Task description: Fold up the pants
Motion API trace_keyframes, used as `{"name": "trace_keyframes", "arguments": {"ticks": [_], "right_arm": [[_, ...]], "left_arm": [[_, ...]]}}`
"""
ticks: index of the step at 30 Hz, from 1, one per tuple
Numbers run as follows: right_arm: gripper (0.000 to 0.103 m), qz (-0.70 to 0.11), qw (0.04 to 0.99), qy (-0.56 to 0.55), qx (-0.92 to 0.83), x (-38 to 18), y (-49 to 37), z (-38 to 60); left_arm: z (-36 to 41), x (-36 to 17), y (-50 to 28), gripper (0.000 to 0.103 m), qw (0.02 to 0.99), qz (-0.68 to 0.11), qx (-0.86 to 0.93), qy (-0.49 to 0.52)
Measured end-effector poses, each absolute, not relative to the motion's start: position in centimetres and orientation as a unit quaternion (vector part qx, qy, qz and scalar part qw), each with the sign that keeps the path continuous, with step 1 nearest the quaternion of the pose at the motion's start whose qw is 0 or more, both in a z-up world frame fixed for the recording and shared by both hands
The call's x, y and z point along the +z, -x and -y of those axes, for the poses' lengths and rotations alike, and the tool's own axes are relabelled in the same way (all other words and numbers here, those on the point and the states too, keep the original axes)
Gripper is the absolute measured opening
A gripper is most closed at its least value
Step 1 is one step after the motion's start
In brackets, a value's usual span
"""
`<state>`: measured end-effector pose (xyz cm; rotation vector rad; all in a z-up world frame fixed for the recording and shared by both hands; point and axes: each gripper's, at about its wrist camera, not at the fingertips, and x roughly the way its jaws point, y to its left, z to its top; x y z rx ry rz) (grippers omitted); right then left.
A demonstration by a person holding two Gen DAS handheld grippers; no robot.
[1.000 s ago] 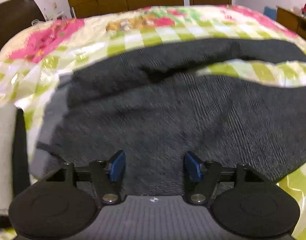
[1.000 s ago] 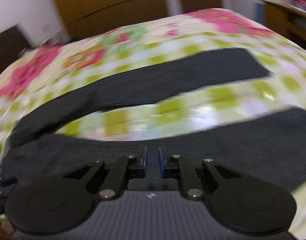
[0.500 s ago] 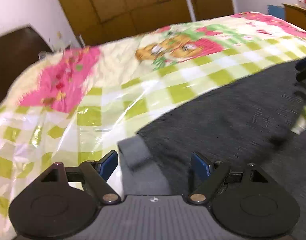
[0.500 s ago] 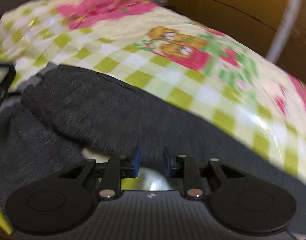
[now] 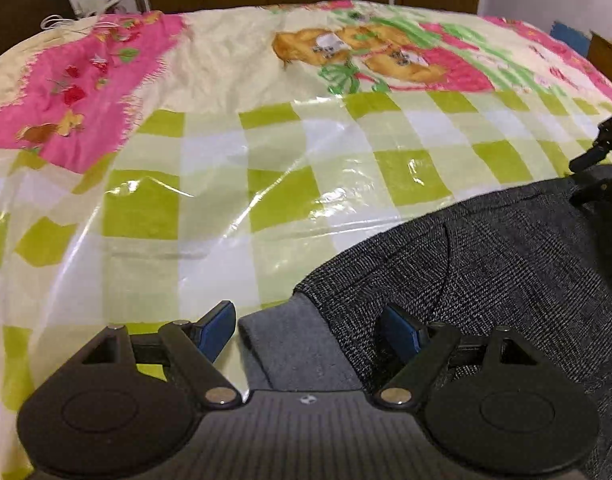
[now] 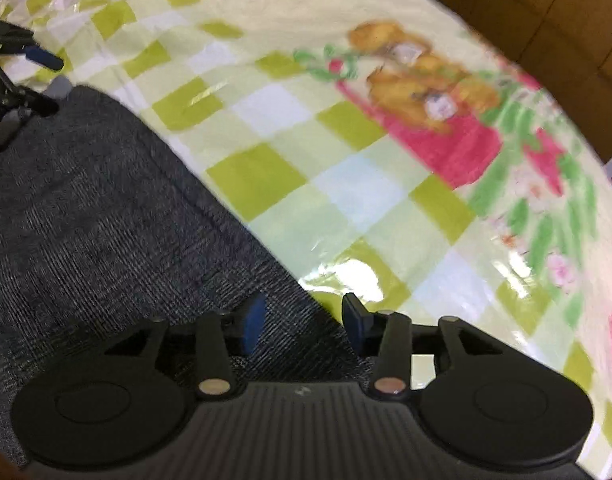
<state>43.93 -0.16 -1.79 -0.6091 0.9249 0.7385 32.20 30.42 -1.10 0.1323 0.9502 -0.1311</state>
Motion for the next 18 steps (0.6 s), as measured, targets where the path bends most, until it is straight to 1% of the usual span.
{"name": "trace_keyframes", "arguments": {"ticks": [2, 5, 9, 10, 11, 12, 13, 14, 15, 16, 18], "right_arm": [[0.043, -0.438, 0.775, 0.293, 0.35, -2.7, -44.4, -0.1], [0.042, -0.456, 0.769, 0.277, 0.353, -3.3, -45.1, 0.1], [0.04, -0.462, 0.765, 0.269, 0.359, -3.4, -45.3, 0.4], [0.035, -0.462, 0.765, 0.269, 0.36, -3.4, -45.2, 0.4], [0.023, -0.463, 0.765, 0.267, 0.361, -3.6, -45.1, 0.4], [0.016, -0.465, 0.765, 0.262, 0.361, -3.7, -44.9, 0.2], [0.01, -0.463, 0.767, 0.261, 0.359, -3.7, -44.6, -0.2], [0.006, -0.457, 0.769, 0.27, 0.355, -3.7, -44.2, -0.5], [0.005, -0.448, 0.771, 0.283, 0.353, -3.7, -43.6, -0.8], [0.002, -0.443, 0.775, 0.287, 0.347, -3.5, -43.3, -1.0], [0.001, -0.437, 0.789, 0.273, 0.334, -2.9, -43.0, -0.8]], "left_arm": [[-30.2, -1.5, -32.8, 0.094, 0.879, -0.467, -0.066, -0.073], [-30.3, -2.0, -33.5, 0.099, 0.872, -0.48, -0.067, -0.072], [-30.9, -2.7, -34.0, 0.1, 0.867, -0.493, -0.06, -0.046], [-30.7, -2.7, -34.0, 0.095, 0.868, -0.491, -0.054, -0.05], [-30.4, -2.6, -33.8, 0.083, 0.872, -0.484, -0.051, -0.055], [-30.0, -2.4, -33.7, 0.081, 0.874, -0.479, -0.043, -0.062], [-29.6, -2.2, -33.6, 0.075, 0.877, -0.474, -0.036, -0.074], [-29.5, -2.1, -33.5, 0.066, 0.878, -0.471, -0.03, -0.081], [-29.4, -1.9, -33.4, 0.061, 0.88, -0.467, -0.023, -0.087], [-29.5, -1.6, -33.2, 0.053, 0.881, -0.464, -0.016, -0.087], [-29.9, -0.8, -32.6, 0.035, 0.886, -0.457, -0.01, -0.082]]}}
